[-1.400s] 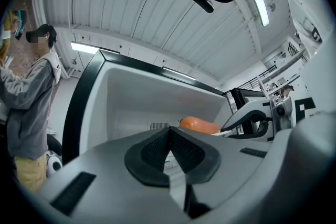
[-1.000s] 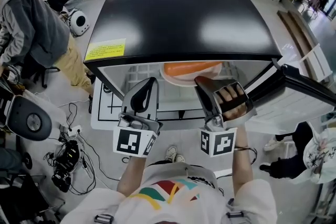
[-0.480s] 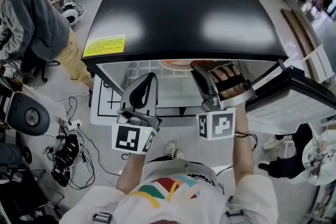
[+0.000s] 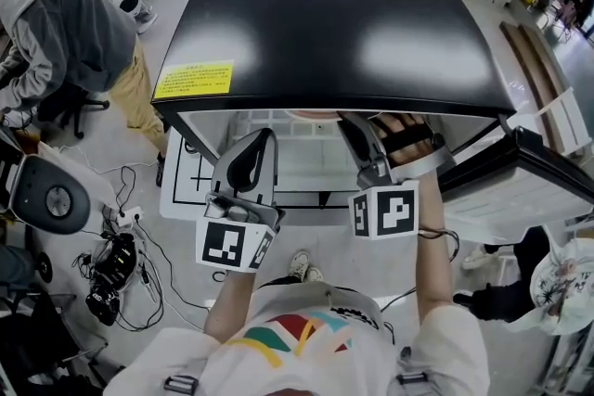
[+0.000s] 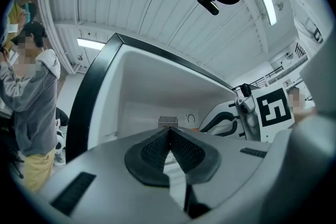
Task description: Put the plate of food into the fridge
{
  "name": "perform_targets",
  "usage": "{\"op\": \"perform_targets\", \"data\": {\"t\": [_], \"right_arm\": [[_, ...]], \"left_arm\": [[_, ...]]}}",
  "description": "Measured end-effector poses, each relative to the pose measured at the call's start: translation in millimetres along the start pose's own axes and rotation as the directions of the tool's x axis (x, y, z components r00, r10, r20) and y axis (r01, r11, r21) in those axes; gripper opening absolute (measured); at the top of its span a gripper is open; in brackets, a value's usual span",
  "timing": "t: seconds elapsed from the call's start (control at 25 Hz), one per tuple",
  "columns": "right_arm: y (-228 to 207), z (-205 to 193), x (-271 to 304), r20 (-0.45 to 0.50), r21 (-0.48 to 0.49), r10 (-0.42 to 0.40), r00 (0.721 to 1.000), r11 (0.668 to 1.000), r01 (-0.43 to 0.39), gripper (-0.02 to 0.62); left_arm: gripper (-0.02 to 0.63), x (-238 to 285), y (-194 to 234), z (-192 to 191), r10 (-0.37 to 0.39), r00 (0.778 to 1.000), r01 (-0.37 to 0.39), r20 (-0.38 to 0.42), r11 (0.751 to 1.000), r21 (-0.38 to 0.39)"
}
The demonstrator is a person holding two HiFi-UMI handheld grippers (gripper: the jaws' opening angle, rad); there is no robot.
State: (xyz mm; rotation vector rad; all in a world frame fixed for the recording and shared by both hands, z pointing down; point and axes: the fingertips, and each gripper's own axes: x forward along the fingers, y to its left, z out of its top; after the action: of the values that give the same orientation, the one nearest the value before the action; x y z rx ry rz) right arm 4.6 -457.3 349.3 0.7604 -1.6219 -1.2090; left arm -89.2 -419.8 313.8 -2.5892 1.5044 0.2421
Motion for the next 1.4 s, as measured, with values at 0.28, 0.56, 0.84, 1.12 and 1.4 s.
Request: {"op": "perform_targets", "data": {"t": [0.28, 0.56, 0.84, 1.12, 1.4], "right_arm": [[6, 2, 2, 0.028, 0.005, 0.088, 0.996, 0.996, -0.088, 0.061], [3, 10, -2, 0.116, 0.094, 0.154, 0.981, 0.982, -0.165, 0.147], [-3, 25, -14, 0.308, 0.264, 0.233, 0.922, 0.910, -0.318, 0.204], [-18, 37, -32, 0.391, 0.351, 0.154, 0.907, 0.886, -0.302, 0.213], [-54, 44, -81, 0.450, 0.527, -0.100, 0.888, 0.832, -0.173, 0.213]], "left_arm": [[0.005, -1, -1, 1, -0.003, 1.000, 0.003, 0.007, 1.000, -0.007], [0.005, -4, 1, 6, 0.000, 1.000, 0.000, 0.020, 1.000, -0.011], [0.005, -4, -6, 14, -0.020, 0.999, 0.021, 0.042, 0.999, -0.024], [0.005, -7, -9, 20, -0.020, 0.998, 0.021, 0.052, 1.000, -0.016], [0.005, -11, -18, 31, -0.026, 0.997, 0.026, 0.068, 1.000, -0.003]]}}
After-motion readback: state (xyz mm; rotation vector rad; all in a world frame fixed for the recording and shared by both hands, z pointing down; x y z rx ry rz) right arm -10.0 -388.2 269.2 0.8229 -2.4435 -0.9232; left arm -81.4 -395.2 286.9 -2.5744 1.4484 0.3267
